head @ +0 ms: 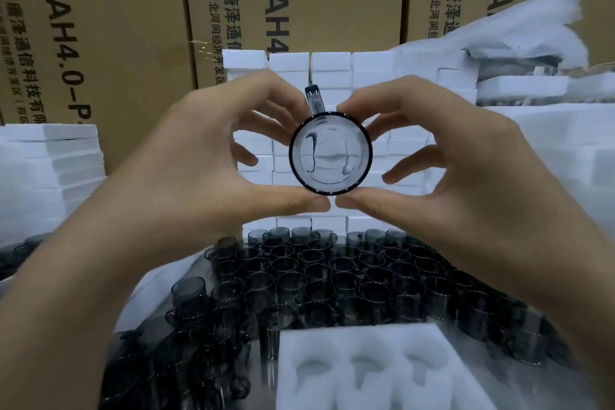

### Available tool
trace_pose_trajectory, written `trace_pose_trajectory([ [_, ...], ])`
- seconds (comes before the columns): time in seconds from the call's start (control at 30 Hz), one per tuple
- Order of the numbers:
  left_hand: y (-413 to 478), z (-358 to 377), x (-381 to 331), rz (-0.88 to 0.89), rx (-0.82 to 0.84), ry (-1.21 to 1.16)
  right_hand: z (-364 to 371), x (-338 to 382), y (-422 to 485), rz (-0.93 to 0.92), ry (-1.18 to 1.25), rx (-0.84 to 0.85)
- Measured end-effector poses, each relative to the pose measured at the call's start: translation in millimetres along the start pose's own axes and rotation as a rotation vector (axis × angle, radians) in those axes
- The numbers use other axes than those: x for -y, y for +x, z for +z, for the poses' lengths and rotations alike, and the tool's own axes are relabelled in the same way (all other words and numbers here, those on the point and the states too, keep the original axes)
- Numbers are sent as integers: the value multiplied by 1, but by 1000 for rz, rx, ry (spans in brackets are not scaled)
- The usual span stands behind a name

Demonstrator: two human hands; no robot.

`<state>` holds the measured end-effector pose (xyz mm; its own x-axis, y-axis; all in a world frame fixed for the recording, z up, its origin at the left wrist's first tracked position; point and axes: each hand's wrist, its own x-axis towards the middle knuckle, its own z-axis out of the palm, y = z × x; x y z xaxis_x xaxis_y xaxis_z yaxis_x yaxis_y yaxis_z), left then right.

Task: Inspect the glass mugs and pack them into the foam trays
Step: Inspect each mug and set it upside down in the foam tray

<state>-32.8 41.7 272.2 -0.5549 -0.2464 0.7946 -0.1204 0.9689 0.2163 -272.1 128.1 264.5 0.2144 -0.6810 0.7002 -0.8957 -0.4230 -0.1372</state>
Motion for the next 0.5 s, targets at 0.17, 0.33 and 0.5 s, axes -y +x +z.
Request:
trace_pose_trajectory([
  [0.17,1,6,-5,-53,28,23,-2,22,-18,-98,29,-216],
  [0.33,1,2,-7,-92,85,58,-3,29,-21,-43,23,-143],
  [0.5,-3,-4,-10,-112,119,90,-4,27,-5,21,131,-28],
])
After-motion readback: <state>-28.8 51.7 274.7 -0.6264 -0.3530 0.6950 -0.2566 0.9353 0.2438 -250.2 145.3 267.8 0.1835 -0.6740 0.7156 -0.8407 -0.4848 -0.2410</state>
